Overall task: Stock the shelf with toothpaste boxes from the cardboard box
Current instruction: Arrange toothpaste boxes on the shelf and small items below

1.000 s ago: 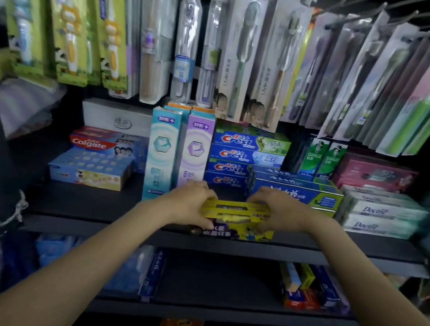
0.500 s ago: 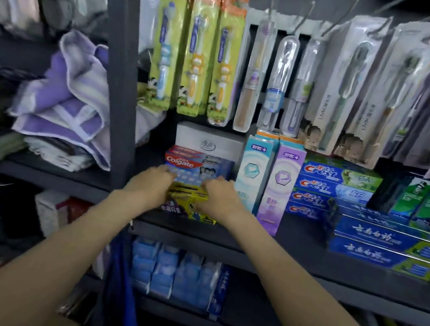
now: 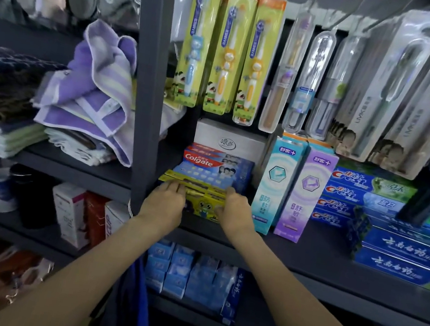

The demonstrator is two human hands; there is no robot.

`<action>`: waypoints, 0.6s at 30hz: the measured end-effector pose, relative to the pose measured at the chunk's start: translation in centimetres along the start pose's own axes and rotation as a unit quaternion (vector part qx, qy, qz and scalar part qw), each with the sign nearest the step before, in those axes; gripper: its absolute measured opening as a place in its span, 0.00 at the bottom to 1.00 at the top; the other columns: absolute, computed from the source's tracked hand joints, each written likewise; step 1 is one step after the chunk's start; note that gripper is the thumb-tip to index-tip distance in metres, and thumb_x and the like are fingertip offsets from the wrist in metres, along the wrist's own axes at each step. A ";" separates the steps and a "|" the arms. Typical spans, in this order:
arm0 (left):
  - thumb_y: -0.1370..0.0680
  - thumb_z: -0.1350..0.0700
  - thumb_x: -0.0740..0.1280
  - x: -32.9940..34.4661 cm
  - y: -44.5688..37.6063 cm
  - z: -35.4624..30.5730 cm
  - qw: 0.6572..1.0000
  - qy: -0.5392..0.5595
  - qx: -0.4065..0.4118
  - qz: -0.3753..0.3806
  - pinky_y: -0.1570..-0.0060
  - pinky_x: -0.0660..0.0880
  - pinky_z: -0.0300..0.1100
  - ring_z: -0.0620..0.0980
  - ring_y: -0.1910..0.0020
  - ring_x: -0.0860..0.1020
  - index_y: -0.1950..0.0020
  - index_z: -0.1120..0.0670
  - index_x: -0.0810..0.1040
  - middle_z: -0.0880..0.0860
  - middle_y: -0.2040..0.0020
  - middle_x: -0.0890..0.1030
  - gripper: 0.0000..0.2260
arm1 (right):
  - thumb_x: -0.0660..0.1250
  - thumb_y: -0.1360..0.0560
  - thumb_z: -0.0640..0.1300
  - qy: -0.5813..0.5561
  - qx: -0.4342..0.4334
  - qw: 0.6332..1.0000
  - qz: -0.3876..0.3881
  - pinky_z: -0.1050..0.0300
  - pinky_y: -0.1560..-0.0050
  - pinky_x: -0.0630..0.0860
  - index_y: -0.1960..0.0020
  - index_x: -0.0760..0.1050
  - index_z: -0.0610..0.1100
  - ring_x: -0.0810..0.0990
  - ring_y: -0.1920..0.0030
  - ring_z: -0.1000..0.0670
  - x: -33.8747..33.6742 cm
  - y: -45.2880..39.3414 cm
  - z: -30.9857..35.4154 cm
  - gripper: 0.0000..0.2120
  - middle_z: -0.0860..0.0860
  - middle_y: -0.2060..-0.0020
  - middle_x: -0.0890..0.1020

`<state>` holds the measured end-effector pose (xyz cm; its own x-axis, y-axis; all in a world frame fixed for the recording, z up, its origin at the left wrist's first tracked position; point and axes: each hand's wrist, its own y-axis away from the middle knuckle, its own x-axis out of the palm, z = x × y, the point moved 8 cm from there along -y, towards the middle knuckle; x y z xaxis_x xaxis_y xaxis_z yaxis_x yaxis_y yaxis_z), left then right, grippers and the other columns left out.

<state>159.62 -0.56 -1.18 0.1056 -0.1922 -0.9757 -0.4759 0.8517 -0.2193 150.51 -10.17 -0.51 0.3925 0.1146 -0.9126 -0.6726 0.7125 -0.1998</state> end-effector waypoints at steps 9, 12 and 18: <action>0.22 0.58 0.60 -0.7 -1.4 -1.9 0.999 -0.028 0.002 0.033 0.27 0.51 0.51 0.60 0.25 0.52 0.24 0.57 0.46 0.58 0.23 0.51 0.31 | 0.67 0.25 0.39 -0.106 0.026 0.994 0.016 0.50 0.41 0.71 0.33 0.63 0.37 0.74 0.38 0.40 0.5 -0.4 -1.2 0.24 0.39 0.40 0.76; 0.21 0.59 0.59 0.3 -1.8 -2.1 0.998 -0.009 0.005 0.070 0.27 0.50 0.54 0.61 0.25 0.49 0.24 0.52 0.46 0.55 0.23 0.49 0.30 | 0.66 0.25 0.40 -0.097 0.026 0.995 0.010 0.48 0.41 0.73 0.34 0.66 0.37 0.75 0.40 0.40 0.5 -0.5 -1.2 0.21 0.39 0.41 0.78; 0.22 0.58 0.60 1.2 -1.3 -1.7 0.997 -0.030 -0.011 0.070 0.27 0.50 0.54 0.63 0.25 0.49 0.24 0.52 0.45 0.56 0.23 0.49 0.32 | 0.63 0.23 0.40 -0.069 0.040 0.997 0.009 0.48 0.44 0.73 0.35 0.65 0.37 0.75 0.41 0.39 0.8 -0.7 -0.9 0.18 0.39 0.41 0.76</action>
<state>158.85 -2.76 -2.10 0.0884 -0.0412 -0.9952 -0.5092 0.8569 -0.0808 150.76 -11.26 -1.45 0.4675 0.2175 -0.8569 -0.6296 0.7623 -0.1500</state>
